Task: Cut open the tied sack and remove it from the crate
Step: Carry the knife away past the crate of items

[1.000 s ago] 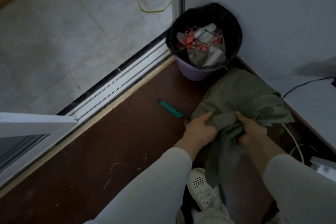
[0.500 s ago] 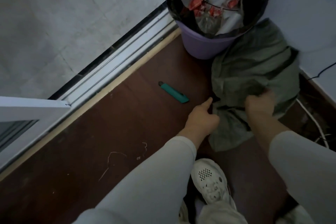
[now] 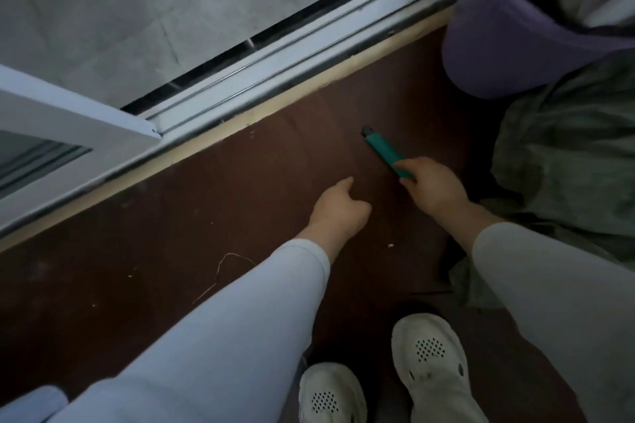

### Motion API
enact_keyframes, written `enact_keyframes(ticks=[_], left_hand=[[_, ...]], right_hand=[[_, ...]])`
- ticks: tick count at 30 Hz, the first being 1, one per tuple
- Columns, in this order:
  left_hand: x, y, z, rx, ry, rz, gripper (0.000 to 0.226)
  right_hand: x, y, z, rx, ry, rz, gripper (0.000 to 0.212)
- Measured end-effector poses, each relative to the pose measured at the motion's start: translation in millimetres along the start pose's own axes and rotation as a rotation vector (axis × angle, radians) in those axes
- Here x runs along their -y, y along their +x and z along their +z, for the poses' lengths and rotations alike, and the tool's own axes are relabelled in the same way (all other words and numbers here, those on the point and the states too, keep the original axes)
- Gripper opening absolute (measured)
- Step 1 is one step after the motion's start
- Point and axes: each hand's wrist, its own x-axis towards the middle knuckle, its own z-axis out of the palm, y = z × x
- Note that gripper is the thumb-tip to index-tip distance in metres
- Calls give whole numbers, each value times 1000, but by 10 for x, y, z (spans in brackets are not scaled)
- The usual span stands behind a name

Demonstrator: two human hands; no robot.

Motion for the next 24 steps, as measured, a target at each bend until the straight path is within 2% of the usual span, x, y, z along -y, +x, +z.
enact_keyframes(ticks=[5,7,11,14,19,24], left_hand=[[355,267,-185,-37,-43,-29,67],[482,330,-244,-47,-59,-46,66],[721,332,-344,-67,-94,-82,64],[838,172,-422,-70,-132,-108,60],[976,-432,-608,-53,-195,-156,57],[1085,-1225,-1037,-92,-259,-176,58]], right_hand=[[76,338,276,7,-116,145,81],[106,402,370,11,-176,184,88],[202,363,524,9,-280,185,78],[367,175,563,28,-99,214,65],[867,-402,467,182,471,437,51],[1626,-1017,175,297,431,331,38]])
